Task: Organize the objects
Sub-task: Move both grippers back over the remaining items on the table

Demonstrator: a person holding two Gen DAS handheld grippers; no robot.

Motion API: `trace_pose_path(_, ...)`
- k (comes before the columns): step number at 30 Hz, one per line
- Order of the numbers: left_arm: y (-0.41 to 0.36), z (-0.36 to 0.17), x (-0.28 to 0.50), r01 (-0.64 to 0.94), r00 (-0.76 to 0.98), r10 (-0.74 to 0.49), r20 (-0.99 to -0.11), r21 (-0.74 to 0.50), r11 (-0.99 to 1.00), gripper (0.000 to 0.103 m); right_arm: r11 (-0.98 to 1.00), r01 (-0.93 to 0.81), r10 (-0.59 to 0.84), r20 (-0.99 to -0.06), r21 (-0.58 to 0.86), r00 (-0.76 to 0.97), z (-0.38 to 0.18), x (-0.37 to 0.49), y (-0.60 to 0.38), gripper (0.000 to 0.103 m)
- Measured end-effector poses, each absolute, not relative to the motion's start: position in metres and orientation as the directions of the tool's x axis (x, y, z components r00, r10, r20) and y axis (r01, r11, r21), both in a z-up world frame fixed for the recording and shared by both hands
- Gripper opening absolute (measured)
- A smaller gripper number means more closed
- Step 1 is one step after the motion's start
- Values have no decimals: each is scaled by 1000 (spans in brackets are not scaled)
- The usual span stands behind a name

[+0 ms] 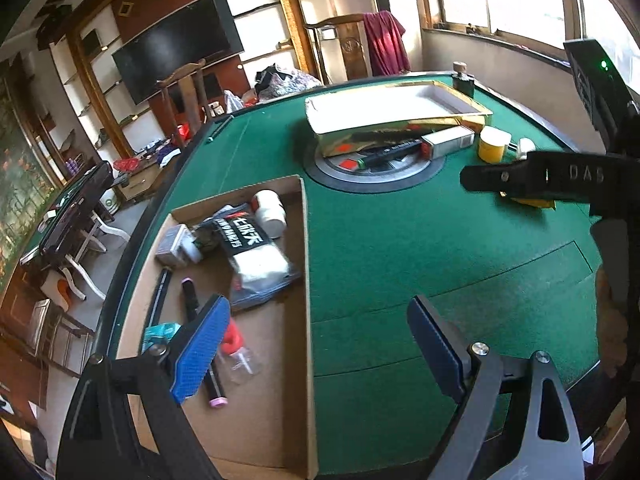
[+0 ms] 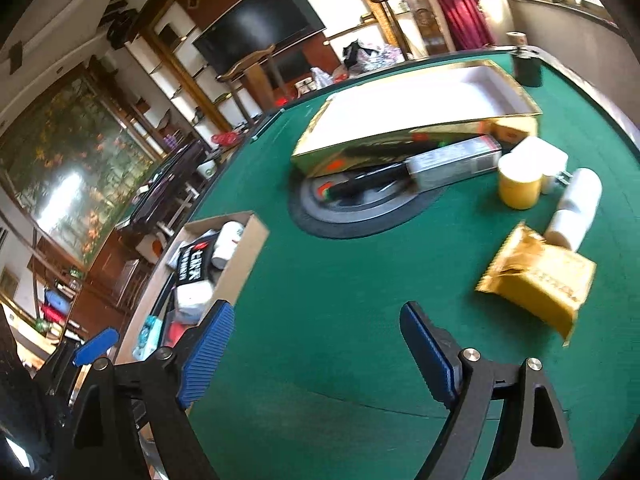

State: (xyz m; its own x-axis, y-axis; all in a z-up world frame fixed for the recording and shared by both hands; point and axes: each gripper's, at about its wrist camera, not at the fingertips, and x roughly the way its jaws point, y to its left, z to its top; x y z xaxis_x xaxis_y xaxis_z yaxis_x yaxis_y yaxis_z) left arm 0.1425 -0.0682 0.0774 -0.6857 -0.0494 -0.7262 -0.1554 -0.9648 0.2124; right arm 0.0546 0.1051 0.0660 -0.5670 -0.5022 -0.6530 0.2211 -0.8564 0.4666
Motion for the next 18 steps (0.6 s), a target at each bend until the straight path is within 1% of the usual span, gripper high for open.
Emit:
trace_pose_path(12, -51, 59, 128, -192, -644, -49, -763, 223, -956, 90, -870, 116, -446, -667, 478, -597, 56, 38, 152, 91)
trace_pose_path(18, -46, 48, 120, -197, -622, -63, -781, 233, -952, 90, -870, 74, -422, -657, 488, -624, 58, 29, 176, 91)
